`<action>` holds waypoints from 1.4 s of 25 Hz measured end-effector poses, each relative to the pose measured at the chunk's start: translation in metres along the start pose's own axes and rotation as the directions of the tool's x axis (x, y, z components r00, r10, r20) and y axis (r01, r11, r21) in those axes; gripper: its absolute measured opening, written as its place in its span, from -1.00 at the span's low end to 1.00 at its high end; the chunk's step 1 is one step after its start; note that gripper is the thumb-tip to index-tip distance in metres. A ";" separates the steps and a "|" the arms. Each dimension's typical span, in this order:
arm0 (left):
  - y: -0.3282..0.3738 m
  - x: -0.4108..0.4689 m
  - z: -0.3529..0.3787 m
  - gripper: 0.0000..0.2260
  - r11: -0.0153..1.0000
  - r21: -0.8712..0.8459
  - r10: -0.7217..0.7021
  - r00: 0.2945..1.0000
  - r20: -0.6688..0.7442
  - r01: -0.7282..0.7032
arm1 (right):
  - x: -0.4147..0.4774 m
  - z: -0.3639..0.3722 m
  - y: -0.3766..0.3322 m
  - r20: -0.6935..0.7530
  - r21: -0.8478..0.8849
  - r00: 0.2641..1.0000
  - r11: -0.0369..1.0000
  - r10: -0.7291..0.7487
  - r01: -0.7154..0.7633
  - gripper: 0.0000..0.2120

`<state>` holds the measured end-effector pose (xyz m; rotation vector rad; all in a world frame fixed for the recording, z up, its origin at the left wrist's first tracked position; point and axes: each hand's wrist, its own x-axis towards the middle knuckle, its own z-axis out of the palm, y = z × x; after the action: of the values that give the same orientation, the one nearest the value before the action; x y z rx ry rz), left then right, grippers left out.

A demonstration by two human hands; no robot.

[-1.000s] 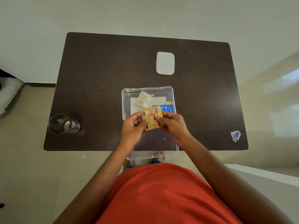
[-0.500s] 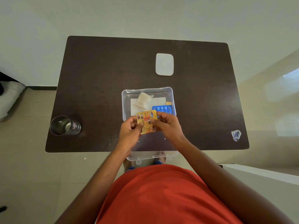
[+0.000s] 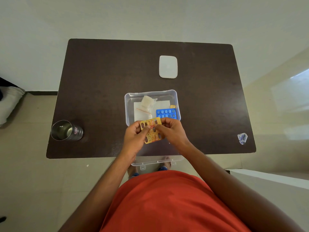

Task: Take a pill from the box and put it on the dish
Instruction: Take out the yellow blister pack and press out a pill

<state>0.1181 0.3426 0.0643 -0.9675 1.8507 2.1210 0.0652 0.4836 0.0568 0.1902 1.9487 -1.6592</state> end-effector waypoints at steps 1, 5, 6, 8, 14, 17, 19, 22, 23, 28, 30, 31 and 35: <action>-0.001 0.000 0.000 -0.89 1.000 0.003 0.001 1.000 0.003 -0.001 | 0.000 0.000 0.001 0.007 -0.006 1.000 1.000 0.001 -0.001 -0.88; -0.004 0.002 -0.001 -0.90 0.999 0.027 -0.023 0.999 0.028 0.023 | -0.002 0.001 0.003 0.013 0.038 0.999 0.999 0.033 -0.034 -0.83; -0.005 0.002 -0.002 -0.89 0.999 0.027 -0.031 0.999 0.037 0.030 | -0.002 0.001 0.003 0.020 0.079 0.998 0.995 0.064 -0.066 -0.83; -0.005 0.002 -0.001 -0.87 0.999 0.013 -0.047 0.998 0.050 0.046 | -0.003 0.001 0.002 0.047 0.168 0.989 0.975 0.139 -0.145 -0.86; -0.004 0.003 -0.005 -0.91 1.000 0.023 -0.008 0.998 0.062 0.007 | -0.002 0.002 0.003 0.077 0.186 0.977 0.960 0.198 -0.209 -0.89; -0.005 0.003 -0.006 -0.91 0.996 0.065 0.049 0.996 0.073 -0.053 | 0.000 0.002 0.004 0.111 0.175 0.973 0.960 0.202 -0.219 -0.90; -0.006 0.003 -0.006 -0.91 0.997 0.046 0.054 0.995 0.078 -0.058 | 0.002 0.002 0.005 0.133 0.197 0.969 0.953 0.209 -0.232 -0.89; -0.009 0.002 -0.008 -0.90 0.999 0.004 0.044 0.994 0.102 -0.045 | 0.003 0.001 0.007 0.202 0.276 0.950 0.917 0.239 -0.289 -0.87; -0.010 0.002 -0.009 -0.90 0.999 -0.017 0.042 0.993 0.112 -0.040 | 0.003 0.001 0.007 0.239 0.326 0.939 0.890 0.249 -0.319 -0.86; -0.014 0.007 -0.009 -0.88 0.998 -0.066 0.022 0.991 0.134 -0.013 | 0.001 0.005 0.010 0.314 0.539 0.903 0.728 0.293 -0.424 -0.84; -0.014 0.008 -0.009 -0.87 0.998 -0.065 0.008 0.992 0.123 0.000 | 0.004 0.006 0.013 0.298 0.543 0.904 0.725 0.306 -0.424 -0.80; -0.014 0.008 -0.009 -0.87 0.998 -0.061 0.004 0.994 0.110 0.003 | 0.005 0.007 0.014 0.282 0.539 0.910 0.735 0.303 -0.412 -0.79; -0.014 0.012 -0.010 -0.87 0.998 -0.067 -0.003 1.000 -0.005 0.002 | 0.009 0.010 0.013 0.025 0.320 0.989 0.937 0.143 -0.143 -0.75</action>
<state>0.1202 0.3327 0.0459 -0.9902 1.7903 2.1940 0.0666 0.4750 0.0397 0.4447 1.6100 -1.8670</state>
